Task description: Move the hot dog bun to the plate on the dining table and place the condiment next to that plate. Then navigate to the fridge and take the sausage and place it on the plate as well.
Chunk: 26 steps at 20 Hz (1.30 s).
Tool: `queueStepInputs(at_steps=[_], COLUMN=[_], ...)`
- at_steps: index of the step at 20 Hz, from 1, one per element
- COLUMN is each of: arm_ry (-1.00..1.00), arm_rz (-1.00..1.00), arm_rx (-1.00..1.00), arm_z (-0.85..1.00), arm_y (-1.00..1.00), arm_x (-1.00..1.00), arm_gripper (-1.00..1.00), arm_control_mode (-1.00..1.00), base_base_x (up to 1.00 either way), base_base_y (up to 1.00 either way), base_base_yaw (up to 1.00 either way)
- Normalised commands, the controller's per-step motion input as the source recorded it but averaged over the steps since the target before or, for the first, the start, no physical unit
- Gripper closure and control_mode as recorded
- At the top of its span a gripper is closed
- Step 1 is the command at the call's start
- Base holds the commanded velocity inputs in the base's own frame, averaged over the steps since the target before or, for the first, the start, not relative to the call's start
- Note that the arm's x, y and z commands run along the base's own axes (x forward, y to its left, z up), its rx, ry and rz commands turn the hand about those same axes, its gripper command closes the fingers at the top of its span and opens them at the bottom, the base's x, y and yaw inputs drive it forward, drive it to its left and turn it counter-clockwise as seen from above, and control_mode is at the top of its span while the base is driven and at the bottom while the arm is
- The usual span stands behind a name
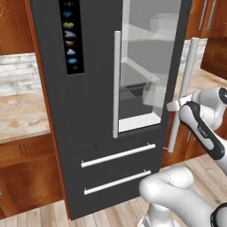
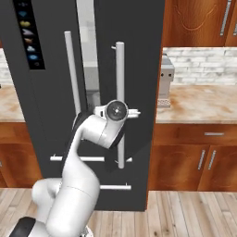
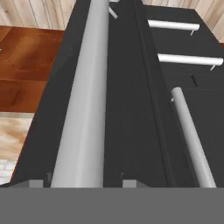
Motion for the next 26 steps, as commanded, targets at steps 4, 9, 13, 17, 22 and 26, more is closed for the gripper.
queueStepInputs(at_steps=[4,9,13,17,22,26], arm_ry=[0.00,0.02,0.01,-0.10,-0.23,-0.11], arm_rz=[0.01,-0.20,-0.09,0.00,0.00,0.04], arm_rx=[-0.10,-0.32,-0.34,-0.13,-0.22,-0.47], arm_z=[0.26,0.18,0.49,0.44,0.45,0.73], arm_y=[0.12,0.52,0.37,-0.14,0.48,1.00], arm_x=[-0.75,-1.00,-0.97,-1.00,-0.84,-0.23], arm_gripper=[-1.00,-1.00,-1.00,-1.00,-1.00,-1.00], arm_control_mode=[-1.00,-1.00,-1.00,-1.00,-1.00,-1.00], base_base_x=[0.00,0.00,0.00,0.00,0.00,0.00], base_base_y=[0.00,0.00,0.00,0.00,0.00,0.00], base_base_yaw=[0.00,0.00,0.00,0.00,0.00,0.00])
